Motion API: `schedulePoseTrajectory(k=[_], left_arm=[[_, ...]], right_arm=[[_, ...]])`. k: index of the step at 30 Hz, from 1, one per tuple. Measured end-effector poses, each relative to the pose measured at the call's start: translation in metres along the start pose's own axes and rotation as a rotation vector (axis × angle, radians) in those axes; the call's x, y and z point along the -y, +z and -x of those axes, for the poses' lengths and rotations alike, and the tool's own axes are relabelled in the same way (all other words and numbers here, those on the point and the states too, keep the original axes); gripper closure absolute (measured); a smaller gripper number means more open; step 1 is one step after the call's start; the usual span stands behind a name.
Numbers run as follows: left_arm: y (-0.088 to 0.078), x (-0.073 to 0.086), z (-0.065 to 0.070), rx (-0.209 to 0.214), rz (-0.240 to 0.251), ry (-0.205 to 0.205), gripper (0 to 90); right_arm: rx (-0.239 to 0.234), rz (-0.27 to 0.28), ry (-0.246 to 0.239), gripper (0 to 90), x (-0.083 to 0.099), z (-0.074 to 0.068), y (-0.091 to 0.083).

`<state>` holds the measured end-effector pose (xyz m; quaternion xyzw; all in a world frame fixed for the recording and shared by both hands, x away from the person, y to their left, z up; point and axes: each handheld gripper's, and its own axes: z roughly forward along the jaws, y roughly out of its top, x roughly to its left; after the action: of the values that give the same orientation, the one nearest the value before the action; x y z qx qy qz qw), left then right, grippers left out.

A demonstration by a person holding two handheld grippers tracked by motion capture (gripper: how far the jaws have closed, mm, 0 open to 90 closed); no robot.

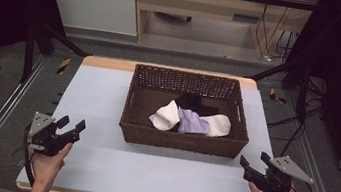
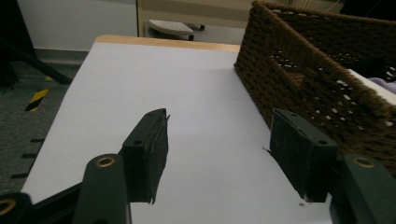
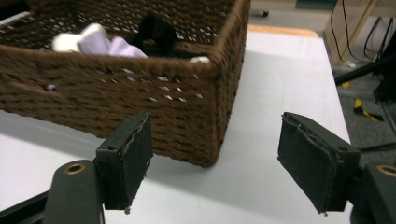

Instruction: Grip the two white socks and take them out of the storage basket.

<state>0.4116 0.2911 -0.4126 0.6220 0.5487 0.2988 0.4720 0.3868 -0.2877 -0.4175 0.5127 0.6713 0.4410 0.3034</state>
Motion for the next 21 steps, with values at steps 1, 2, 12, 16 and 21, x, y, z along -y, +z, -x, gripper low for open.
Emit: schedulePoseTrajectory(k=[1,2,12,16,21], left_arm=[[0.0,0.0,0.0,0.0,0.0,0.0,36.7],[-0.001,-0.001,0.004,0.008,0.0,0.008,36.7],[-0.01,-0.013,0.031,0.038,0.018,0.056,38.2],[-0.01,-0.021,0.038,0.044,0.031,0.067,38.4],[-0.004,-0.033,0.048,0.047,0.044,0.081,37.1]], right_arm=[[-0.002,0.003,-0.002,26.5,-0.002,-0.001,-0.002],[-0.002,0.003,-0.002,26.5,-0.002,-0.001,-0.002],[-0.069,0.008,-0.018,26.7,-0.012,-0.019,-0.003],[-0.073,0.015,-0.04,24.7,-0.02,-0.024,-0.003],[-0.08,0.047,-0.045,23.4,-0.03,-0.027,-0.002]])
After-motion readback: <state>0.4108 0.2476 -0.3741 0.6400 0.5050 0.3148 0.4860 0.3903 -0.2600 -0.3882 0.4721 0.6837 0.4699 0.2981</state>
